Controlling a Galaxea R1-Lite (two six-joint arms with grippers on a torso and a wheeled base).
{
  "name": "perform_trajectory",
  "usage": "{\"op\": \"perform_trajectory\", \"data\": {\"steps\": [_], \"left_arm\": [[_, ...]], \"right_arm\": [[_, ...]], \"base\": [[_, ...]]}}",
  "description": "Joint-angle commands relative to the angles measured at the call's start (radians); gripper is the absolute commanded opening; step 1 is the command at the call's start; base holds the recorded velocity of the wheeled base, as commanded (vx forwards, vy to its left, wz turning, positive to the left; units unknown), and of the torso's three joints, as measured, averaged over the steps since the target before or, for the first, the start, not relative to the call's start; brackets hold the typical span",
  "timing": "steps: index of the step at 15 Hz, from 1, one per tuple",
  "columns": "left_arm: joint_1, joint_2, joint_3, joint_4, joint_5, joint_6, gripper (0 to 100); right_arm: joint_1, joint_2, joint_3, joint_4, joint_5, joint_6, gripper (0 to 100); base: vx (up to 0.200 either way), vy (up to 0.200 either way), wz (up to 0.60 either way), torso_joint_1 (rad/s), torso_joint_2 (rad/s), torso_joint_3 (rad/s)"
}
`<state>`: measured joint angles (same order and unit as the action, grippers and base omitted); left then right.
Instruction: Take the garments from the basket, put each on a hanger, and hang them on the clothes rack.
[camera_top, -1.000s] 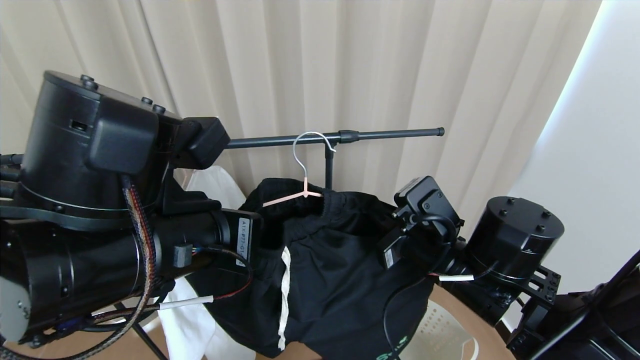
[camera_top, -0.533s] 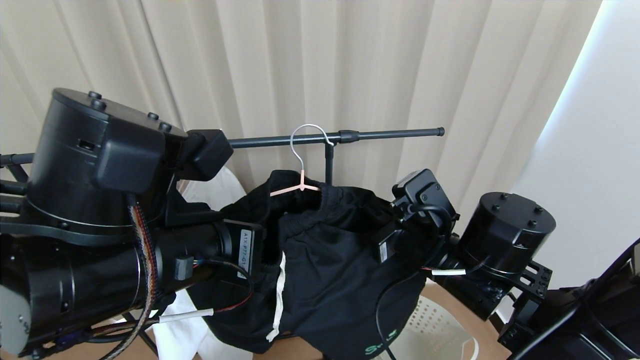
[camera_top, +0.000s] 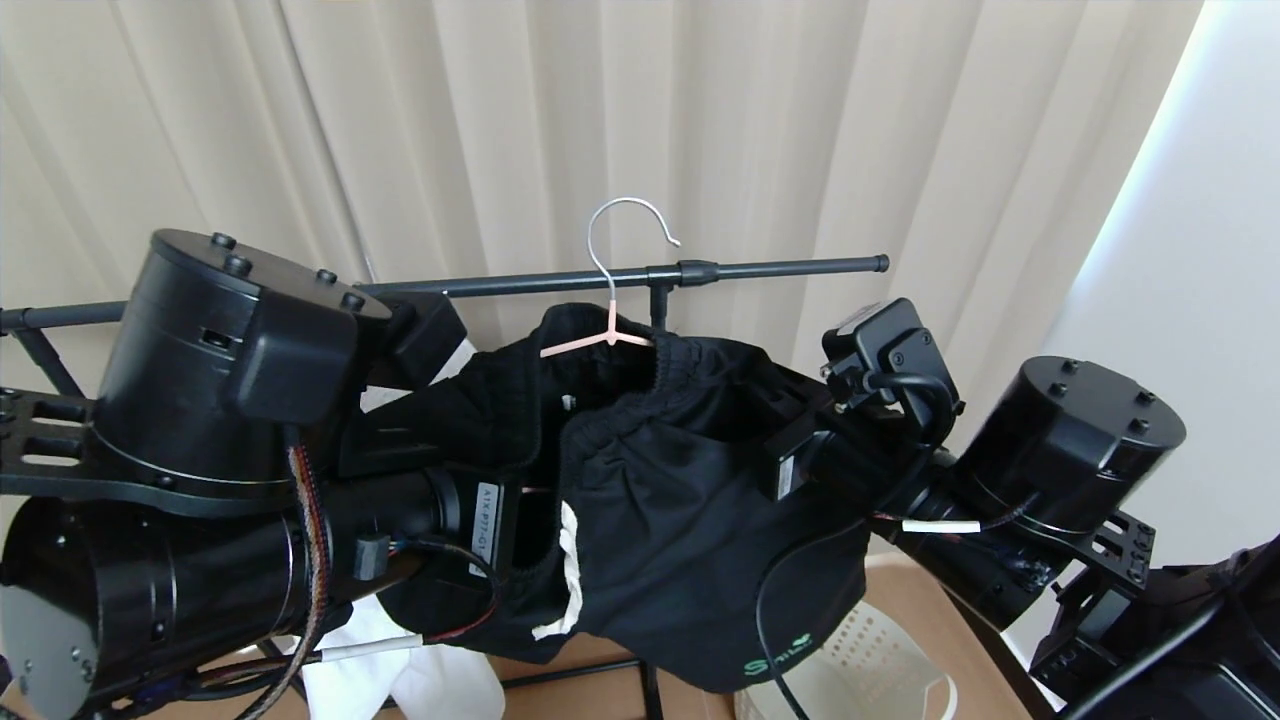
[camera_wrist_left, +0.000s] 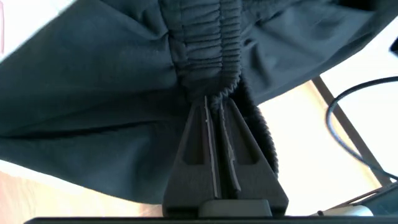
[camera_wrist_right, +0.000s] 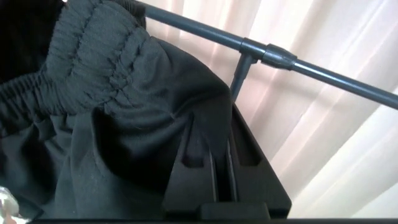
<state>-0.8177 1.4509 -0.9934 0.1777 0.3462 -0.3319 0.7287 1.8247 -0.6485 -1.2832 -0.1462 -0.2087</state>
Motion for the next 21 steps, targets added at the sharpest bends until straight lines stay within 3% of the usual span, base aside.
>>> {"op": "perform_trajectory", "data": {"steps": [1, 11, 16, 17, 21], "left_arm": [[0.005, 0.008, -0.001, -0.001, 0.001, -0.001, 0], [0.005, 0.059, 0.025, -0.141, 0.001, -0.001, 0], [0.005, 0.057, 0.025, -0.156, 0.002, -0.001, 0], [0.005, 0.056, 0.027, -0.156, 0.002, -0.001, 100], [0.000, 0.042, 0.032, -0.156, 0.004, 0.001, 100]], "right_arm": [[0.009, -0.024, 0.004, -0.001, 0.000, 0.000, 0], [0.074, -0.077, 0.024, -0.001, 0.000, 0.000, 0], [0.078, -0.094, 0.030, -0.001, 0.000, 0.000, 0], [0.086, -0.094, 0.032, -0.001, 0.000, 0.000, 0], [0.087, -0.091, 0.032, -0.001, 0.002, 0.000, 0]], "base": [[0.000, 0.000, 0.00, 0.000, 0.00, 0.000], [0.000, 0.000, 0.00, 0.000, 0.00, 0.000], [0.000, 0.000, 0.00, 0.000, 0.00, 0.000], [0.000, 0.000, 0.00, 0.000, 0.00, 0.000], [0.000, 0.000, 0.00, 0.000, 0.00, 0.000]]}}
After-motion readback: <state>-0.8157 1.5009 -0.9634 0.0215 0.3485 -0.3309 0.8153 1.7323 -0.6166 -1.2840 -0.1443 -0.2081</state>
